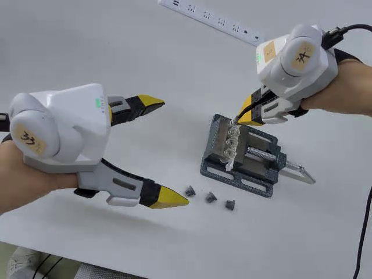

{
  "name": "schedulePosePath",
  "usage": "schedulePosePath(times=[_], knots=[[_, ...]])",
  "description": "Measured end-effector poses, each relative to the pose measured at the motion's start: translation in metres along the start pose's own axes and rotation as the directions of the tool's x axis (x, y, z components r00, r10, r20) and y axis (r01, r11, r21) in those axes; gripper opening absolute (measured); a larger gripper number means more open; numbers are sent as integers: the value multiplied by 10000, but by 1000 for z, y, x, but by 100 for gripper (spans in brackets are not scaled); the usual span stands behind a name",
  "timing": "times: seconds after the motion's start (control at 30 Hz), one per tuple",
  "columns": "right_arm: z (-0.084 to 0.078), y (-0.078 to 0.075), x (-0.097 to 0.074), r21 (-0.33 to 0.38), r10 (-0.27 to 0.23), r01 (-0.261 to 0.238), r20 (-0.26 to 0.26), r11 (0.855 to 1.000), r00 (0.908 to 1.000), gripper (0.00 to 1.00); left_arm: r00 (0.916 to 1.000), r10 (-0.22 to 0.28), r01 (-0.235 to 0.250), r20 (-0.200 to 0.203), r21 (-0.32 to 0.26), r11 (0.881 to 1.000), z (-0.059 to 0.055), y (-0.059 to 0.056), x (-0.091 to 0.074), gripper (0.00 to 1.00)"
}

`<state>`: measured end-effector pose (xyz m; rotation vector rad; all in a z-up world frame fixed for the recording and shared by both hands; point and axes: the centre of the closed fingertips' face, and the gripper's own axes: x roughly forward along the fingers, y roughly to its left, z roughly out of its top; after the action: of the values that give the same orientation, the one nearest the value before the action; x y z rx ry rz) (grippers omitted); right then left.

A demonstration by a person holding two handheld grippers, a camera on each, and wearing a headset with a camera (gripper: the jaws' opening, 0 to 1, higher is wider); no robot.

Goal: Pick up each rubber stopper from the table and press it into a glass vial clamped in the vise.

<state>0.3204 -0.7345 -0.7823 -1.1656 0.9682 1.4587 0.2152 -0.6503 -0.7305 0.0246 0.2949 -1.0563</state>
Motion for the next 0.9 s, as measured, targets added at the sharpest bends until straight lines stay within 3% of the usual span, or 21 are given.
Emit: schedulePosePath(times=[0.53,0.6,0.67,0.73,0.9], knots=[[2,1,1,-181,-37,36,-55,9998,10000,0,10000,-1,1,56,10,10000,3,1,2,97],[2,0,0,-66,-45,45,70,10000,10000,0,10000,3,-3,37,7,10000,3,1,2,97],[2,0,0,496,-49,32,343,9988,9994,0,10000,8,-8,21,16,10000,2,1,1,97],[2,-1,0,320,-122,108,445,9994,9989,0,10000,13,-13,8,-6,10000,2,1,0,97],[3,0,-1,712,-272,223,686,9972,9973,0,10000,-47,47,-5,8,10000,1,0,2,96]])
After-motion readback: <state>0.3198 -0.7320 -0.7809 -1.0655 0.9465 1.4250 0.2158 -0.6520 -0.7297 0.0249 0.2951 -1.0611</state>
